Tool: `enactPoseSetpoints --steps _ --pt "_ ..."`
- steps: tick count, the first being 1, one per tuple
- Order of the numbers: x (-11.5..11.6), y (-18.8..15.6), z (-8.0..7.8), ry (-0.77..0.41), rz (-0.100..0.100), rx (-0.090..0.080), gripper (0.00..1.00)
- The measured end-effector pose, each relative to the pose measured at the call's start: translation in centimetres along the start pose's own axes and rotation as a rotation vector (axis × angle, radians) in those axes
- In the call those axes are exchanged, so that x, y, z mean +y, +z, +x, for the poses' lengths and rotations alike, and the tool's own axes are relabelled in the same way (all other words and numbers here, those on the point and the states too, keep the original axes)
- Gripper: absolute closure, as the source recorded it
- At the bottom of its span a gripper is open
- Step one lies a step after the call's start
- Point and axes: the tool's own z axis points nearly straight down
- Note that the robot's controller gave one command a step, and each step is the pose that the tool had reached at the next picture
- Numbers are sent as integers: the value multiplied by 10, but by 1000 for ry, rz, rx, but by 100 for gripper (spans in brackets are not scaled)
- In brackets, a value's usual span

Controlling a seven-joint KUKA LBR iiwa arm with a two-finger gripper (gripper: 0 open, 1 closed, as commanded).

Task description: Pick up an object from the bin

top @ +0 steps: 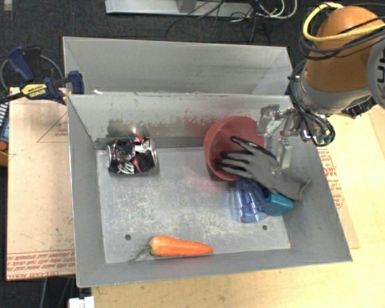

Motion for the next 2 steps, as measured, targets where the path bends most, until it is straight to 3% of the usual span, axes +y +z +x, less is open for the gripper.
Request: enactPoseSetpoints --steps 1,2 --pt "17 118 -1 -34 -1 0 0" --pt "28 84 -7 3 -1 -1 0"
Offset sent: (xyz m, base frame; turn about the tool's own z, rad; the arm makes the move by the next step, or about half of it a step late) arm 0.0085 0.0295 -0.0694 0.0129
